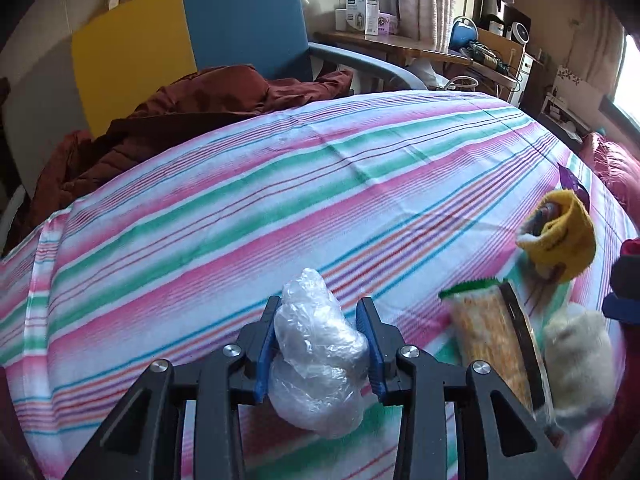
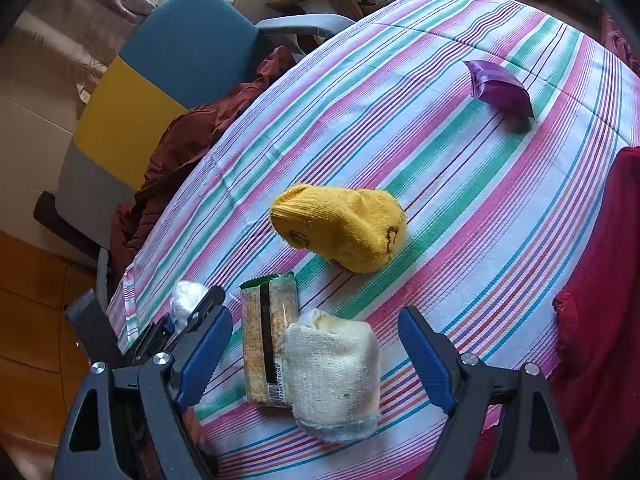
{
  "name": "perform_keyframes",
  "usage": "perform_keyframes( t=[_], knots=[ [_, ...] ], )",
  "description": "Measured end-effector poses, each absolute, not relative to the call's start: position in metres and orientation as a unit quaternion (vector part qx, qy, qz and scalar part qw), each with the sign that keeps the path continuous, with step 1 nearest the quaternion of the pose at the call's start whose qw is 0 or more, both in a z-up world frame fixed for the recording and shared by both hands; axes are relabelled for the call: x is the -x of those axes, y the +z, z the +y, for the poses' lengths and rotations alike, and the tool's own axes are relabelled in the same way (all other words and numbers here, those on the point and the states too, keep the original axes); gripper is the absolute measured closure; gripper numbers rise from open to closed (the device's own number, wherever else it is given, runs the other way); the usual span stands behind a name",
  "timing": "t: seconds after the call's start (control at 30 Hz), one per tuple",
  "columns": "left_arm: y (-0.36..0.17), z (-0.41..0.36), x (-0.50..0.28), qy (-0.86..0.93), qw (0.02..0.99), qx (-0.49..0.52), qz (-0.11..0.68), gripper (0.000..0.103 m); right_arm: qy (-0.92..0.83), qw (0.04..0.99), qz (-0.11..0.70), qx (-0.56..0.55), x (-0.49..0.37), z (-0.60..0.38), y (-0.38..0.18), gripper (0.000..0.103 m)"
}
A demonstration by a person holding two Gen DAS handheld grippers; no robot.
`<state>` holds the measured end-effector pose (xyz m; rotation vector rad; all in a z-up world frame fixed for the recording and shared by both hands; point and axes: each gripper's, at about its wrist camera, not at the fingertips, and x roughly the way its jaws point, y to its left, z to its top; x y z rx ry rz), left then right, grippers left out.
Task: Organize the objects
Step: 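Grasp the clear plastic bag with the left tool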
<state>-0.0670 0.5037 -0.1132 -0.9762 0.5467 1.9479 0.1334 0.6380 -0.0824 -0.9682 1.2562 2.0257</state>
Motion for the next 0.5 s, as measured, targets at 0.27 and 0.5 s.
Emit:
perform_keyframes(
  t=[0.27,0.5],
  knots=[
    [-0.111,0.462,0.054,0.788,0.421,0.404,0.2,0.065,0.757,0.298,0.452,0.367,-0.134,0.637,-0.08,0.017],
    [-0.11,0.404,0.035,0.791,0.416,0.417,0.164,0.064,0.755,0.302,0.45,0.369,-0.134,0.638,-0.075,0.017]
  ],
)
